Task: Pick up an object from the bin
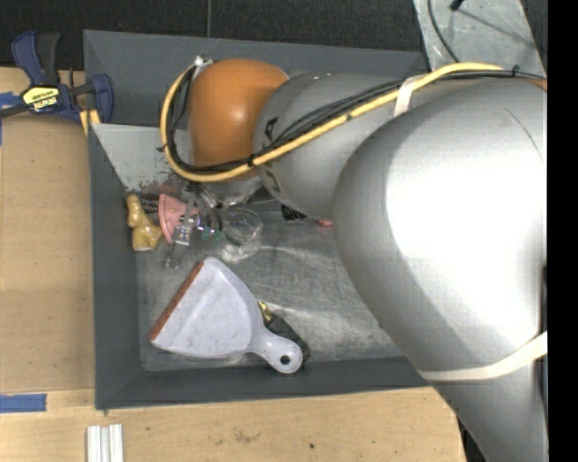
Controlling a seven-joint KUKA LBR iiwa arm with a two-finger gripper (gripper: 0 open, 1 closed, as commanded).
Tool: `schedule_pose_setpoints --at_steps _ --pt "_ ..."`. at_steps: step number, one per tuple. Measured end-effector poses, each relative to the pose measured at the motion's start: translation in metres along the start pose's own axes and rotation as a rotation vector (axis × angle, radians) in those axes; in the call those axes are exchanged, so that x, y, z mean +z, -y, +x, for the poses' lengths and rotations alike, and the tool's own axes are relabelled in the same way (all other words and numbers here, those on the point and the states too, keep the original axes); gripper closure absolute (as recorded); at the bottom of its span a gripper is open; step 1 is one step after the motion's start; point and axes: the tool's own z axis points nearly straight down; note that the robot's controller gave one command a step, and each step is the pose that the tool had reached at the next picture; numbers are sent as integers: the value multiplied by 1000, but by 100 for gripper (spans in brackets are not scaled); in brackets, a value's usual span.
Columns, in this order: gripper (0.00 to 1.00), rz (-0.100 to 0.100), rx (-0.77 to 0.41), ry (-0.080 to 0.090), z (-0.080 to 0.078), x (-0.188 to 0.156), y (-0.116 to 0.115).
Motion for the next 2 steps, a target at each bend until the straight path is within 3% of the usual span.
schedule_pose_setpoints --at_steps 1,2 --pt "100 -4 130 6 2 10 -14" --pt "100 -4 129 6 2 10 -14"
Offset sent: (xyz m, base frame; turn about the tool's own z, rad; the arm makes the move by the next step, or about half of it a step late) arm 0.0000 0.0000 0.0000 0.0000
